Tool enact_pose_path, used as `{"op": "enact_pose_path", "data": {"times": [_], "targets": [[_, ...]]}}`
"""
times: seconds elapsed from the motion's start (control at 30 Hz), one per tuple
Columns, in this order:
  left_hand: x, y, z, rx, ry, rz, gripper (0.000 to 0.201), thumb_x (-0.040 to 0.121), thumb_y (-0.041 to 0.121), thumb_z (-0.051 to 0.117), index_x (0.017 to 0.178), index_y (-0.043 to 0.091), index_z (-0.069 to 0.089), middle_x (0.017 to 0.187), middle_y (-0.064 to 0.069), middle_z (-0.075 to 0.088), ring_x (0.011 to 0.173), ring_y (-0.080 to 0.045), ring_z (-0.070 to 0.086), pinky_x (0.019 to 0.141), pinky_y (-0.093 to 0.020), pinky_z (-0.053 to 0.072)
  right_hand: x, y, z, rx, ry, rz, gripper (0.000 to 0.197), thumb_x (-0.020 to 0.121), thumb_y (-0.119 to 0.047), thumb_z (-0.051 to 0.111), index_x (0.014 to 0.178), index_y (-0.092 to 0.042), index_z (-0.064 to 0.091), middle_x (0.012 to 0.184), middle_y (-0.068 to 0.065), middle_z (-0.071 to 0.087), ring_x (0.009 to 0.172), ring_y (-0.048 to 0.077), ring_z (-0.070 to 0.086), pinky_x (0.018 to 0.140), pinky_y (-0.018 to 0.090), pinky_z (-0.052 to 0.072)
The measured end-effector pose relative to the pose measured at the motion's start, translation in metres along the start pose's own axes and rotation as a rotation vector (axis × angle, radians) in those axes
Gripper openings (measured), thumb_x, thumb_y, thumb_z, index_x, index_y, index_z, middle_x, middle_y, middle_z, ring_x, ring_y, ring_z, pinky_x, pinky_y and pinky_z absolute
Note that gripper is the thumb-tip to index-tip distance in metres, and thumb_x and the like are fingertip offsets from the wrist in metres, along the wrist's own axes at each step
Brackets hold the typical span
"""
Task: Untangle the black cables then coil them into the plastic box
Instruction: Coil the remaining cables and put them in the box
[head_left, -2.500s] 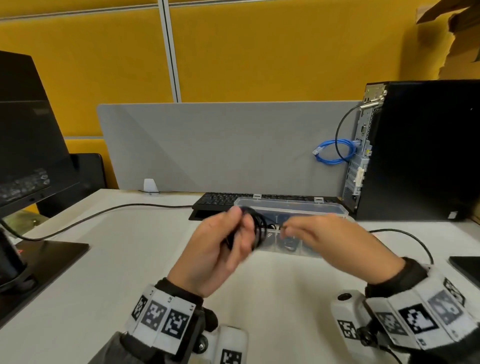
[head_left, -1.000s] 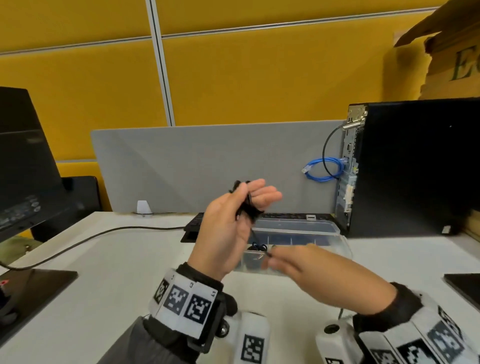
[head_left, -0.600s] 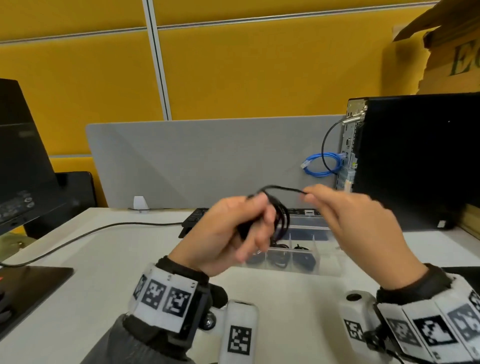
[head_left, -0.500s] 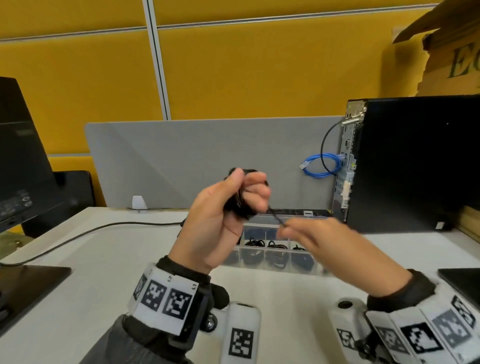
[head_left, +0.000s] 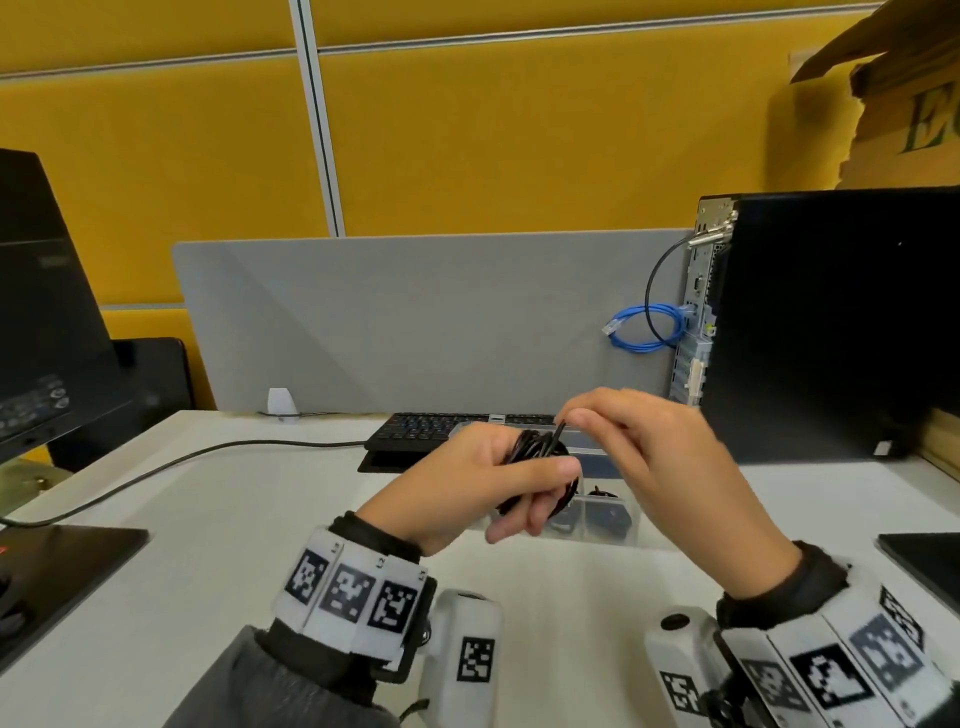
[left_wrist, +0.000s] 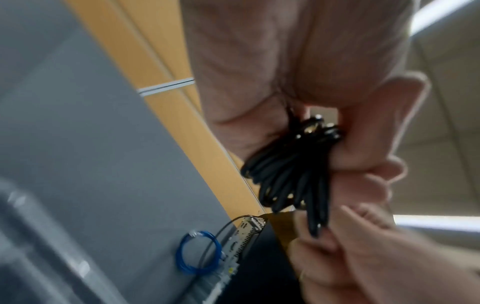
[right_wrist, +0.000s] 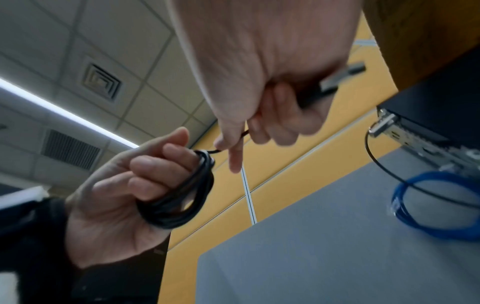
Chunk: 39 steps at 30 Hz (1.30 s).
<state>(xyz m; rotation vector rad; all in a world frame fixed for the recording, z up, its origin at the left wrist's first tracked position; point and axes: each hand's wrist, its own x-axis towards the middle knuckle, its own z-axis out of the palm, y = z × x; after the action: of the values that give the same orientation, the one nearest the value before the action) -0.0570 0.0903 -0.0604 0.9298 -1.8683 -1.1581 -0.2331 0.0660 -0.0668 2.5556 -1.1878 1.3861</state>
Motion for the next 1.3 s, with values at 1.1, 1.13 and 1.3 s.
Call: {"op": "enact_pose_path", "data": {"times": [1.1,1.13,1.3], "targets": [[-0.016,-0.045,0.019,-0.025,0.381,0.077,0.041,0.086,0.047,0.034,0.094,0.014,0.056,0.066,0.007,0.044,0.057,-0.006,0.040,0.055,-0.019,0.036,-0.001,0.003,0.024,0.624,-0.116,0.373,0.016,0.092,-0.015,0.053,0.088,-0.013,0.068,0.071,0.004,0.063,0.057,0.006,0.058,0.061,0.014,0.049],[-0.016,-0.045,0.019,-0.045,0.392,0.065,0.046,0.084,0.048,0.034,0.102,0.011,0.056,0.068,0.005,0.045,0.058,-0.006,0.041,0.054,-0.019,0.036,-0.002,0.001,0.027,0.797,-0.141,0.448,0.016,0.092,-0.013,0.052,0.089,-0.011,0.068,0.070,0.007,0.065,0.059,0.009,0.061,0.059,0.017,0.051],[-0.015,-0.047,0.018,-0.109,0.447,-0.054,0.036,0.088,0.050,0.033,0.095,0.026,0.058,0.058,0.019,0.052,0.053,0.001,0.044,0.051,-0.015,0.034,-0.010,-0.011,0.044,1.279,-0.257,0.681,0.019,0.090,-0.012,0.052,0.099,0.000,0.063,0.084,0.013,0.069,0.074,0.019,0.067,0.068,0.027,0.056]]}}
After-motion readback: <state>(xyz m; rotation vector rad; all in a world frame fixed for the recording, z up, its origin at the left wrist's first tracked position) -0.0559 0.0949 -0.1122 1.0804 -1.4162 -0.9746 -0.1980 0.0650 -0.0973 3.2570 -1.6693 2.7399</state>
